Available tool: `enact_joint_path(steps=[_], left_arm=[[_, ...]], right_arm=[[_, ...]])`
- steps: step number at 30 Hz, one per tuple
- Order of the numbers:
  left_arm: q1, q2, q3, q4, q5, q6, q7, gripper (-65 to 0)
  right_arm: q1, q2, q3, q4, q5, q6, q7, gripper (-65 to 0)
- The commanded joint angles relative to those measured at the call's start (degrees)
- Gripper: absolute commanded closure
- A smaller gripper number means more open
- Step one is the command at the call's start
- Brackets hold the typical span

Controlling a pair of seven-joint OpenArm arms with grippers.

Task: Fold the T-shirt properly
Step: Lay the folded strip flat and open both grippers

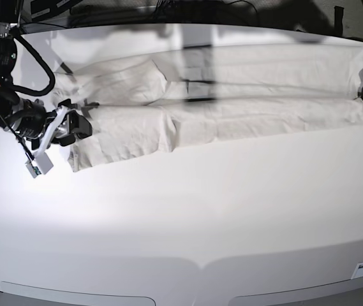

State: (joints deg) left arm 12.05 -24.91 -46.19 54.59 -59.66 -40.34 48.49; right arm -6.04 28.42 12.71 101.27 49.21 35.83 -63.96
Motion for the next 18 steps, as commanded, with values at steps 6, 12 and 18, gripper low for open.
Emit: enact_joint_path(steps=[6, 12, 18], left_arm=[[-1.8, 0.7, -0.2, 0.3, 0.2, 0.3, 4.4, -21.4], [-1.6, -0.4, -0.2, 0.3, 2.7, 0.3, -0.3, 0.0], [-1.6, -4.0, -0.2, 0.4, 2.6, 0.3, -3.4, 0.0]], right_arm=[[0.7, 1.0, 0.4, 1.0, 0.7, 0.4, 0.9, -29.5], [0.7, 0.9, 0.4, 1.0, 0.9, 0.4, 0.9, -29.5], [0.6, 0.9, 0.4, 1.0, 8.9, 1.9, 1.7, -29.5]])
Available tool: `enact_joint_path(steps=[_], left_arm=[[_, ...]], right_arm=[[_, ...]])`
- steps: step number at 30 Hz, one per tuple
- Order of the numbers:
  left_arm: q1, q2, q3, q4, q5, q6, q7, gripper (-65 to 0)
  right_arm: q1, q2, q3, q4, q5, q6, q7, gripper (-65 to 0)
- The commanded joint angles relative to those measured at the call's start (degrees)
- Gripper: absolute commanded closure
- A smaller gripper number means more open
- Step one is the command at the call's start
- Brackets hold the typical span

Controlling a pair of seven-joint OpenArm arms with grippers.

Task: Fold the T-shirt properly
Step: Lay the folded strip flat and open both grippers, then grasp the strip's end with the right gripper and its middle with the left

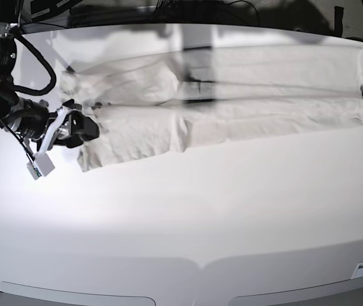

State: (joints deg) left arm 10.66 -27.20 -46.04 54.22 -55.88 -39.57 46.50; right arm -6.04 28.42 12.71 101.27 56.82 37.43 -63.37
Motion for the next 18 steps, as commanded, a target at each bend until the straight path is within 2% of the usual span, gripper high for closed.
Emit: enact_joint_path(steps=[1, 4, 7, 10, 12, 15, 18], left_arm=[[-0.2, -2.5, -0.3, 0.7, -1.1, -0.4, -1.4, 0.0], [-0.2, -4.6, -0.3, 0.7, -0.9, -0.4, -2.1, 0.0], [-0.4, -6.3, -0.3, 0.7, 2.3, -0.4, -4.5, 0.0], [-0.5, -7.2, -0.3, 0.8, 6.3, -0.4, -5.5, 0.0], [-0.5, -8.0, -0.3, 0.8, 6.8, -0.4, -5.7, 0.0], [-0.5, -9.0, -0.3, 1.1, 1.6, -0.4, -1.7, 0.0], [-0.4, -8.6, -0.3, 3.4, -9.4, -0.4, 7.6, 0.0]], right_arm=[[0.6, 0.9, 0.4, 1.0, 2.4, 0.3, 1.8, -29.5], [0.6, -0.7, 0.3, 1.0, 2.3, 0.3, 3.0, -29.5], [0.6, -4.7, 0.3, 1.0, 1.7, 0.4, 3.0, -29.5], [0.6, -9.0, 0.0, 1.0, -1.0, 2.1, 3.0, -29.5], [0.6, -10.8, -1.5, 1.0, -2.1, 2.5, 3.0, -29.5], [0.6, -12.8, -5.5, 1.0, -4.5, 2.5, 4.0, -29.5], [0.6, -13.4, -10.1, 1.0, -10.1, 2.5, 6.6, -29.5]])
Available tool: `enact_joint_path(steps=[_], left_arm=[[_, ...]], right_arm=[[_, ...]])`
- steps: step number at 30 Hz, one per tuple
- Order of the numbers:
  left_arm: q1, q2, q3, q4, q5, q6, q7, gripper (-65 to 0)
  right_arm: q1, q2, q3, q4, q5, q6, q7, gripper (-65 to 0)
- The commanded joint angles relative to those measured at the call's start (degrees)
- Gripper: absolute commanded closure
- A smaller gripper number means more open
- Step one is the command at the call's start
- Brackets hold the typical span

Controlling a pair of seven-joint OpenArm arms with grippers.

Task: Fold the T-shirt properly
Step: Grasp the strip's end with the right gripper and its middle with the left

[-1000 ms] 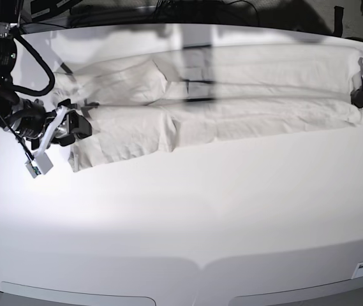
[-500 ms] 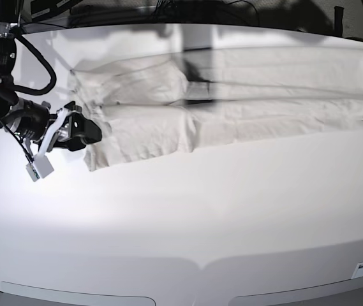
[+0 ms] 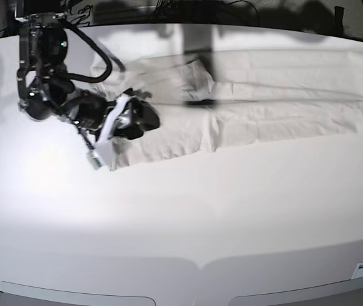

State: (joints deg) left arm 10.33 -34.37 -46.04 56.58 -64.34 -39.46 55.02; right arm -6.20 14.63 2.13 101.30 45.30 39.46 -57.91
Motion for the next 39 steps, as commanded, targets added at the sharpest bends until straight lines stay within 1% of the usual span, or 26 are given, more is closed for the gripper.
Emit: enact_joint_path(steps=[1, 2, 4, 6, 7, 9, 11, 15, 19, 22, 24, 26, 33, 39], left_arm=[[0.1, -1.0, -0.3, 2.1, -5.1, -0.5, 2.4, 0.0], [0.2, -0.3, -0.3, 3.2, -8.6, -0.5, 5.5, 0.0], [0.1, 1.5, -0.3, 5.4, -13.3, -0.5, 10.8, 0.0], [0.2, 4.2, -0.3, 7.8, -15.6, -0.5, 13.2, 0.0], [0.1, 5.9, -0.3, 9.2, -15.7, -0.5, 13.9, 0.0], [0.2, 9.9, -0.3, 12.1, -15.7, -0.5, 14.5, 0.0], [0.1, 14.4, -0.3, 15.0, -15.6, -0.5, 14.6, 0.0], [0.1, 23.0, -0.3, 20.6, -15.3, -0.5, 14.6, 0.0], [0.0, 29.9, -0.3, 24.6, -9.7, -0.5, 14.1, 0.0], [0.0, 33.6, -0.3, 24.9, -5.5, -0.5, 10.2, 0.0], [0.0, 35.3, 0.7, 24.9, -1.6, -0.5, 7.2, 0.0], [0.0, 36.0, 2.9, 24.9, 0.9, -0.5, 6.6, 0.0], [0.0, 36.3, 11.6, 24.9, 1.4, -0.5, 6.4, 0.0], [0.0, 36.3, 15.7, 24.9, 1.3, -0.5, 6.4, 0.0]], right_arm=[[0.8, 0.3, -0.9, 1.0, -0.5, 0.5, 2.0, -29.5], [0.8, 0.3, -2.0, 1.0, -1.8, 0.4, 2.7, -29.5], [0.8, 0.3, -4.1, 1.0, -3.5, 0.4, 4.7, -29.5], [0.9, 0.3, -5.4, 1.0, -4.5, 0.1, 5.7, -29.5], [1.1, 0.3, -5.8, 1.0, -4.9, -0.7, 5.9, -29.5], [1.5, 0.3, -5.9, 1.0, -5.8, -1.8, 5.8, -29.5], [2.1, 0.3, -5.9, 1.0, -6.6, -1.8, 5.8, -29.5], [3.1, 0.3, -5.9, 1.0, -6.1, -1.8, 5.6, -29.5], [3.6, 0.3, -5.9, 1.0, -6.1, -1.8, 5.6, -29.5], [3.7, 0.3, -5.9, 1.0, -6.1, -1.8, 5.6, -29.5], [3.7, 0.3, -5.9, 1.0, -6.1, -1.8, 5.6, -29.5], [3.7, 0.3, -5.9, 1.0, -6.1, -1.8, 5.6, -29.5], [3.7, 0.3, -5.9, 1.0, -6.1, -1.8, 5.6, -29.5], [3.7, 0.3, -5.9, 1.0, -6.2, -1.8, 5.6, -29.5]])
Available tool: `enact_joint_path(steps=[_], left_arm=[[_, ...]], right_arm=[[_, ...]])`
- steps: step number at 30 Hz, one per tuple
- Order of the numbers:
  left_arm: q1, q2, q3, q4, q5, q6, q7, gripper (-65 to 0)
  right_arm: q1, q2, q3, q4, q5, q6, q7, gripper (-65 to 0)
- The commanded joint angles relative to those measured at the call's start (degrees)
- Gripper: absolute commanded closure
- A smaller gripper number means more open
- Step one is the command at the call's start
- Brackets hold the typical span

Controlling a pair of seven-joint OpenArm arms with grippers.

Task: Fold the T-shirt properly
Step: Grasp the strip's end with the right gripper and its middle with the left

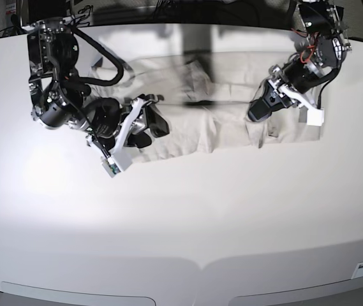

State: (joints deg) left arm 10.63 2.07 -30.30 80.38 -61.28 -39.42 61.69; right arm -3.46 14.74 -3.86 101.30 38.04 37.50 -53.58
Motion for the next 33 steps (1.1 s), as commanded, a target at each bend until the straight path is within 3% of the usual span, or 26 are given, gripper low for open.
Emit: enact_joint_path(steps=[1, 4, 7, 9, 13, 15, 22, 28, 33], left_arm=[[-0.3, -0.2, 0.5, 1.1, -1.7, -0.6, -0.3, 0.0], [-0.5, -0.2, 1.8, 1.1, -1.7, -0.6, -0.1, -0.5], [-1.5, -0.2, 2.3, 1.2, -2.3, -0.6, 2.1, -25.9], [-2.5, -0.2, 2.3, 2.0, -5.1, -0.6, 6.3, -33.2], [-4.5, -0.3, 2.3, 7.5, -12.8, -0.6, 16.0, -33.5], [-4.6, -0.6, 2.2, 12.3, -13.5, -0.6, 18.2, -33.5], [-1.5, -5.9, 2.2, 22.1, 0.6, -0.6, 12.5, -33.5], [4.9, -7.7, 2.2, 22.1, 4.0, -0.6, 11.8, -33.5], [9.6, -7.9, 2.2, 22.1, 8.3, -0.6, 5.4, -33.5]], right_arm=[[1.0, 0.2, 0.1, 1.0, 1.1, 0.2, 1.3, -29.5], [1.2, 0.2, 0.1, 1.0, 1.1, 0.2, 1.3, -29.5], [1.8, 0.2, 0.1, 1.0, 1.1, 0.2, 1.0, -29.5], [1.9, 0.2, 0.1, 1.0, 1.1, 0.2, 1.0, -29.5], [1.9, 0.2, 0.1, 1.0, 1.1, 0.2, 1.0, -29.5], [1.9, 0.2, 0.1, 1.0, 1.1, 0.1, 1.0, -29.5], [1.9, 0.2, 0.1, 1.0, 1.1, 0.1, 0.2, -29.5], [2.4, 0.2, 0.1, 1.0, 1.1, 0.1, 0.2, -29.5], [3.2, 0.2, 0.1, 1.0, 1.1, 0.1, -1.1, -29.5]])
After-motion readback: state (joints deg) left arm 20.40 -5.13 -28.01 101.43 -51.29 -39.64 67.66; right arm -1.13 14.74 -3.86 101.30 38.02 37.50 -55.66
